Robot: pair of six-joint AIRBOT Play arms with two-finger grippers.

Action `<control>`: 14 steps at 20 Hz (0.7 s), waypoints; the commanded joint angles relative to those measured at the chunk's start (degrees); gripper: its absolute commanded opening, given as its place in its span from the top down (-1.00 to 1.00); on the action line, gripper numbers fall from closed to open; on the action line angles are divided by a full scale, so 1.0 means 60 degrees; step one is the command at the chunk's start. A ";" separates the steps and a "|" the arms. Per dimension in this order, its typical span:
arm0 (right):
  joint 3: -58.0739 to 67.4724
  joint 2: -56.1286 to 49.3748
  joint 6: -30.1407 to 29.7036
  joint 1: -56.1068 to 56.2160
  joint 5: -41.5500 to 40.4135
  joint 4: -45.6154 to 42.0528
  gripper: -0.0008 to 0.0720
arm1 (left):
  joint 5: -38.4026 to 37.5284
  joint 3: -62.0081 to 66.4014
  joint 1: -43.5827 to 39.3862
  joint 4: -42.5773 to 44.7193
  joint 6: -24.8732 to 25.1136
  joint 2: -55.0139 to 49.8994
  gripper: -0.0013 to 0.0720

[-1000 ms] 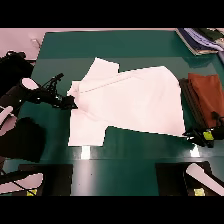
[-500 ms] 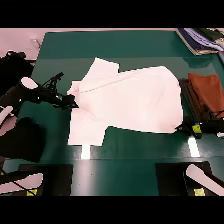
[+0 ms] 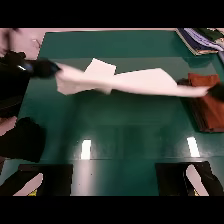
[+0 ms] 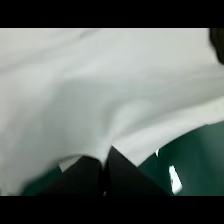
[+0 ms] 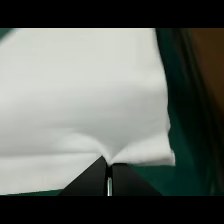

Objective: Fold the shirts.

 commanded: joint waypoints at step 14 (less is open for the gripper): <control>0.9235 -0.2299 0.1206 0.0026 0.3246 0.0040 0.93 | -0.0503 0.5410 0.0004 0.1971 -0.1180 -0.0284 0.90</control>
